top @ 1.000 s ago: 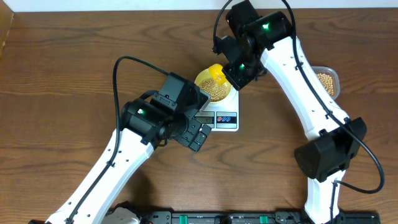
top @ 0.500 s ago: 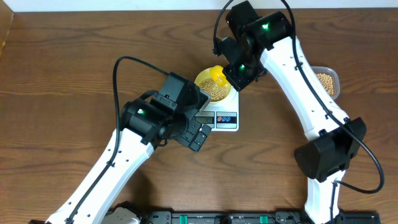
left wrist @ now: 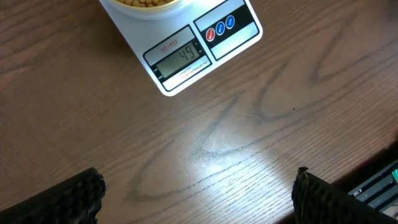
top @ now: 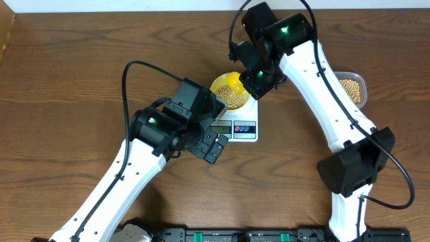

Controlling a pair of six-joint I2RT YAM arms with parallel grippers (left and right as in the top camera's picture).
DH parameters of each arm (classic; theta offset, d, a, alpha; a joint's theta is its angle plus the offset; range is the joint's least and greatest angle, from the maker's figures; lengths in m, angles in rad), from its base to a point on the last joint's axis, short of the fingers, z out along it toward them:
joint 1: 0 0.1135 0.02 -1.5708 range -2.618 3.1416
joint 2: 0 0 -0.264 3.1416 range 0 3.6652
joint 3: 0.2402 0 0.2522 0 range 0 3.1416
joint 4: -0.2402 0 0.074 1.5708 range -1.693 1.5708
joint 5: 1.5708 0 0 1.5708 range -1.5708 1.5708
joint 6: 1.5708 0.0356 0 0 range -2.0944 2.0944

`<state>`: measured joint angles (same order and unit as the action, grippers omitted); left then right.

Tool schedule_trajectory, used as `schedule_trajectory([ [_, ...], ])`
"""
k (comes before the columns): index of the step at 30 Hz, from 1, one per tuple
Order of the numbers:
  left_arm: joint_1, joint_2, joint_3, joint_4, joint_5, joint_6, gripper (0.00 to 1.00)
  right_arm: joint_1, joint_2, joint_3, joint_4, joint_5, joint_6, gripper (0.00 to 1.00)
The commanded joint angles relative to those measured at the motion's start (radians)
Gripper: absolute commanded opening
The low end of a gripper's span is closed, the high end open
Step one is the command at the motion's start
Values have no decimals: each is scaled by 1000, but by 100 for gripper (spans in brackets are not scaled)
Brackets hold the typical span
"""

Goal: Scoop item into bowl and weigh 50g on scale
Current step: 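Hold the scoop tilted over the bowl and shake out beans slowly, then keep tilting the scoop over the bowl, adding beans gradually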

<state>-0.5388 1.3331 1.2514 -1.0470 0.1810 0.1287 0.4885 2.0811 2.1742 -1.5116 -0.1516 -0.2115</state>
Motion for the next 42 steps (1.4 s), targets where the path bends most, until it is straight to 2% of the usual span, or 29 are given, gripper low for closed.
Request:
schedule_trajectory([
  [1, -1, -8, 13, -2, -3, 2, 98, 5, 8, 20, -4, 12, 5, 1],
  [42, -1, -8, 13, -2, -3, 2, 98, 28, 4, 21, -25, 67, -34, 1],
])
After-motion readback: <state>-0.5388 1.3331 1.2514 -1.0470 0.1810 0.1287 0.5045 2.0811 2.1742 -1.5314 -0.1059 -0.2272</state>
